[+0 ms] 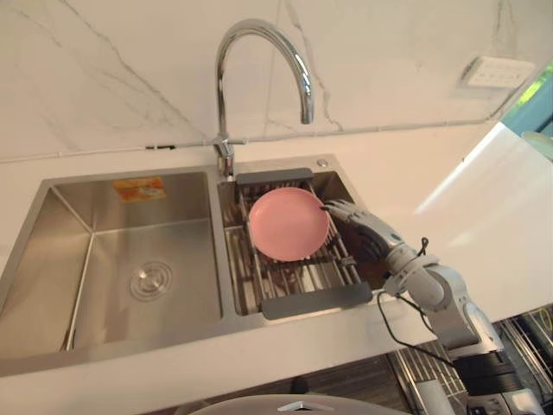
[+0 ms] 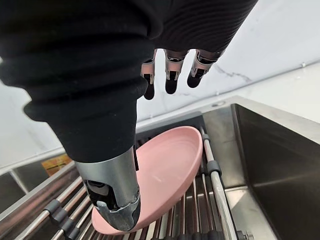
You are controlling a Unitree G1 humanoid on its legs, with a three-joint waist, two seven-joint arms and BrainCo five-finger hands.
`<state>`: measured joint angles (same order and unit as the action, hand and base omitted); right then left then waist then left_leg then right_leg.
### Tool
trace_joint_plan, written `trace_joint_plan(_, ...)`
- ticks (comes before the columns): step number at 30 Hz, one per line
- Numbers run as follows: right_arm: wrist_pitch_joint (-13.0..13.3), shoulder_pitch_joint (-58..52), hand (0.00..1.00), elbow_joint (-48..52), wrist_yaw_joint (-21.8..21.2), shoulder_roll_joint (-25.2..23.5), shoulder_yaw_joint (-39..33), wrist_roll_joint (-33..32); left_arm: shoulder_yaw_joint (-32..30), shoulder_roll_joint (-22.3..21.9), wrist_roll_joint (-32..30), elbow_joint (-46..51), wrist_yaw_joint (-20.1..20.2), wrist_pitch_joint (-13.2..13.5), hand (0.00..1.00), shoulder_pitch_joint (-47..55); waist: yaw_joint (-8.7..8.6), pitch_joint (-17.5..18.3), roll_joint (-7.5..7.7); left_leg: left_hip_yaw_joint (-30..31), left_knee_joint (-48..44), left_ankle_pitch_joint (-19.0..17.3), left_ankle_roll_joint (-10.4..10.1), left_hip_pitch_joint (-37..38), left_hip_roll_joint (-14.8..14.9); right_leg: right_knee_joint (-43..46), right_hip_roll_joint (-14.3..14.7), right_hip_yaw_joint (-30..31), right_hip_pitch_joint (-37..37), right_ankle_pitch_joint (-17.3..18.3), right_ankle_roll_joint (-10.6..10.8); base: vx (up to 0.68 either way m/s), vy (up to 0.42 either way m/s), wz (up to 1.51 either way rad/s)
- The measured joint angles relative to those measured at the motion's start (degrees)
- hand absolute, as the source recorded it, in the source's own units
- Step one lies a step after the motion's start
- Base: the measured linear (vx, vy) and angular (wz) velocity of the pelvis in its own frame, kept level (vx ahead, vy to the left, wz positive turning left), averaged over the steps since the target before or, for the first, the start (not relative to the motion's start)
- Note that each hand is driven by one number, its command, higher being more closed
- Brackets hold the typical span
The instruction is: Walk over to the sink, pick up the cup, carry it to the dishwasher, place the cup inside the dishwasher, then close the dishwasher door
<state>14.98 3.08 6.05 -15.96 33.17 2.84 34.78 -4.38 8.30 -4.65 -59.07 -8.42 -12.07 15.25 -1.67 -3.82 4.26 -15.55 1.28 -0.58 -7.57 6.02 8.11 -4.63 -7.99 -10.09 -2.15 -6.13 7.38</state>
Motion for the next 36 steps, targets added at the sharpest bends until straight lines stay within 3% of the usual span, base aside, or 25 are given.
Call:
trace_joint_plan(7, 1.17, 0.04, 0.00, -1.55, 0.34, -0.51, 3.72, 2.97, 0.02, 0.21, -0.02, -0.02, 0.40, -0.12, 0.00, -0.02, 0.28, 0.03, 0.42, 0.32, 0.06, 0.14, 0.17, -0.06, -0.48, -0.03, -0.52, -0.19, 0.00, -0.11, 0.12, -0.02, 0.001, 0.01)
trace_joint_plan(21, 1.11, -0.04, 0.00, -4.95, 2.91, -1.29, 8.31, 9.20, 0.43, 0.64, -0.02, 0.02, 0.44, -0.12, 0.00, -0.03, 1.22, -0.05, 0.84, 1.76, 1.09, 0.81, 0.44, -0.20, -1.06, -0.01, -0.89, -1.15, -0.01, -0.14, 0.19, -0.01, 0.001, 0.03)
trace_joint_plan(28, 0.95, 0.63, 0.00, -8.51, 9.36, -2.05, 10.93, 14.61, 0.85, 0.73, -0.02, 0.03, 0.44, -0.12, 0.00, 0.00, 1.83, -0.18, 0.96, 3.06, 1.14, 0.83, 0.46, -0.38, -1.17, -0.01, -0.90, -1.64, -0.13, -0.10, 0.23, -0.01, -0.003, 0.03)
trace_joint_plan(36, -1.30, 3.46, 0.00, -13.16, 17.67, -4.53, 12.75, 19.68, 2.45, 0.84, 0.15, 0.19, 0.07, -0.12, 0.00, -0.23, 2.56, -0.61, 1.00, 4.77, 1.11, 1.13, 0.54, -0.85, -1.28, -0.01, -1.03, -2.97, -0.62, -0.01, 0.25, -0.03, -0.005, 0.08)
